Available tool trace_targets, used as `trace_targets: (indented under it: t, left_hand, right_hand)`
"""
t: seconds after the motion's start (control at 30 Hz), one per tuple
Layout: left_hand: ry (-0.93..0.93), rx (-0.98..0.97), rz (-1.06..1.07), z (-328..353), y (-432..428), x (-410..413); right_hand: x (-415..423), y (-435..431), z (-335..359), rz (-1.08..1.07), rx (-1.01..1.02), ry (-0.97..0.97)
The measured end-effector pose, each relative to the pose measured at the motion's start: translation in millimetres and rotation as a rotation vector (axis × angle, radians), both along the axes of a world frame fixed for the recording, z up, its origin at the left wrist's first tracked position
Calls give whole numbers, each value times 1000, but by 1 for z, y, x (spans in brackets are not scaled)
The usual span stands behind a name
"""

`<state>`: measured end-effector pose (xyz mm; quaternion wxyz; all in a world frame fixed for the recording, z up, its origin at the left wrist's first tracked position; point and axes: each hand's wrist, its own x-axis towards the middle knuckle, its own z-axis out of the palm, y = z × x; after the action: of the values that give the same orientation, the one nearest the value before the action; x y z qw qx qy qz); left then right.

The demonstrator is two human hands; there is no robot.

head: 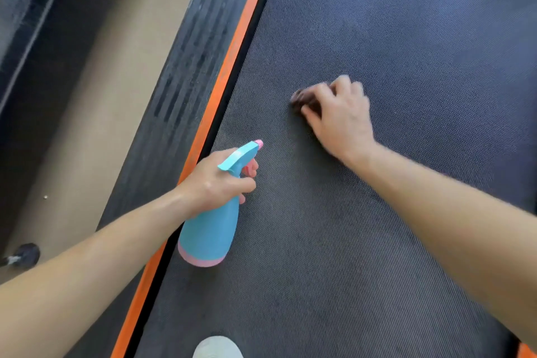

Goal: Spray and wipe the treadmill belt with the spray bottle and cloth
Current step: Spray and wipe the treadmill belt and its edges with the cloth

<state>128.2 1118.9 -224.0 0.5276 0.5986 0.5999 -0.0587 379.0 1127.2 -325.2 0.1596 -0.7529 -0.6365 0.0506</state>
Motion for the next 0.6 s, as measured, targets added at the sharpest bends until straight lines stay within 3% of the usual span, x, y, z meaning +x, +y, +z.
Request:
trace_targets:
  t: [0.2,0.27,0.43,0.5,0.6]
  left_hand:
    - [-32,23,48,5,15,5]
    - [-32,28,59,4,17,5]
    - [-11,32,63,4,16,2]
    - [-30,25,75,5,16,1]
    - [-33,22,91,8,15,1]
  right_hand:
    - [-38,-92,-6,527,49,-7]
    - [-24,-63,-7,463,62,-34]
    - [18,25,-1,17,18,-47]
    - [6,8,-1,3,38,-46]
    - [-32,-64,-4,240,59,11]
